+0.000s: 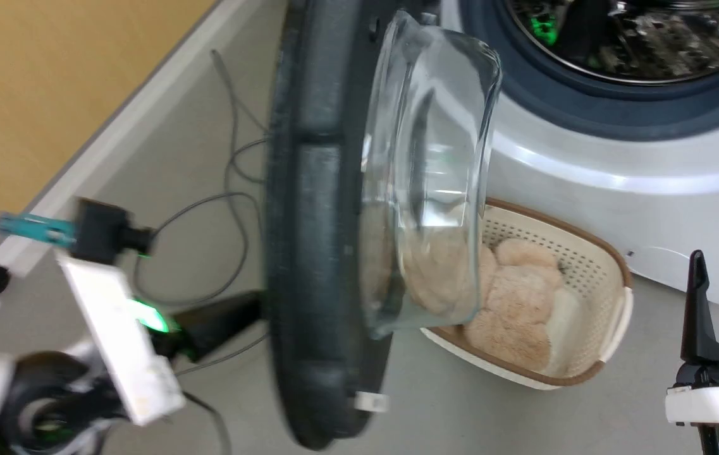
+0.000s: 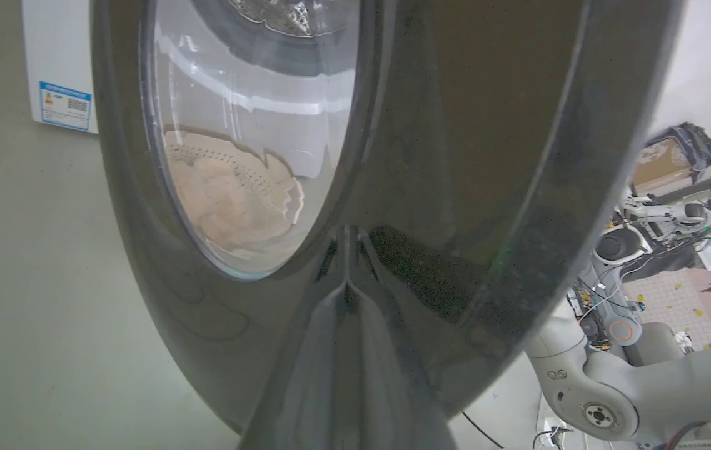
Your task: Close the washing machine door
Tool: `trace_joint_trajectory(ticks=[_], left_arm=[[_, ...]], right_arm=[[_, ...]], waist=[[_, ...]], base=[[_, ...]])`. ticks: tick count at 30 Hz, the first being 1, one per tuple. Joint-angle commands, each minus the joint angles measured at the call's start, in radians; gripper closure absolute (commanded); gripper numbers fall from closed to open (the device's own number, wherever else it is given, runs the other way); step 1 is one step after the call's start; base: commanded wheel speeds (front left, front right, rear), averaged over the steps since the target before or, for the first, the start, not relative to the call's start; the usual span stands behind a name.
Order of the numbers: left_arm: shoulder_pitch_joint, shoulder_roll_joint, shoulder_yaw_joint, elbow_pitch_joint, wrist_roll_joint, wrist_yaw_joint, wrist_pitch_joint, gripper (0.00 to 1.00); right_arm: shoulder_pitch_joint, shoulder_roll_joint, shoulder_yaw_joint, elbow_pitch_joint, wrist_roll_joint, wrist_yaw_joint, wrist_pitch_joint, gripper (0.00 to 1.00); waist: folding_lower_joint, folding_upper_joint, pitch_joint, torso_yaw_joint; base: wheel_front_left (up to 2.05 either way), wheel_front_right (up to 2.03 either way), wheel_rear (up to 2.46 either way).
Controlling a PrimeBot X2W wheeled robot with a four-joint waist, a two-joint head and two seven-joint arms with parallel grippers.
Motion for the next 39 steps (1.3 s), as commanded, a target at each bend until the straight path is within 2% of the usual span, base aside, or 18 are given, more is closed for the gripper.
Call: trace_joint_trajectory(ticks=[1, 8, 14, 18, 30, 39], left_arm=[[0.001, -0.011, -0.010, -0.004, -0.001, -0.005, -0.006, 1.00], [-0.046, -0.122, -0.184, -0.019, 0.012, -0.005, -0.078, 1.00], [-0.099, -0.207, -0.269, 0.053, 0.020, -0.005, -0.210, 1.00], [-0.127, -0.241, -0.313, 0.129, 0.021, -0.005, -0.302, 1.00], [-0.269, -0.264, -0.391, 0.380, 0.081, -0.005, -0.621, 1.00], [-0.397, -0.264, -0.460, 0.536, 0.055, -0.005, -0.776, 1.00]], right_arm=[[-0.004, 0.001, -0.003, 0.000, 0.007, 0.001, -0.005, 0.00], [-0.016, 0.001, -0.013, 0.002, 0.008, 0.001, -0.005, 0.00], [-0.027, 0.001, 0.001, 0.009, 0.023, 0.001, -0.005, 0.00], [-0.037, 0.001, -0.003, 0.013, 0.034, 0.001, -0.005, 0.00], [-0.077, 0.001, 0.004, 0.023, 0.074, 0.001, -0.005, 0.00], [-0.087, 0.001, 0.016, 0.025, 0.099, 0.001, -0.005, 0.00]], waist=[[0.0000, -0.0001, -0.003, -0.016], [0.0000, -0.0001, -0.006, -0.107], [0.0000, -0.0001, 0.002, -0.216], [0.0000, -0.0001, 0.016, -0.300], [0.0000, -0.0001, 0.070, -0.538], [0.0000, -0.0001, 0.091, -0.643]], base=[[0.00, 0.00, 0.00], [0.00, 0.00, 0.00], [0.00, 0.00, 0.00], [0.00, 0.00, 0.00], [0.00, 0.00, 0.00], [0.00, 0.00, 0.00]])
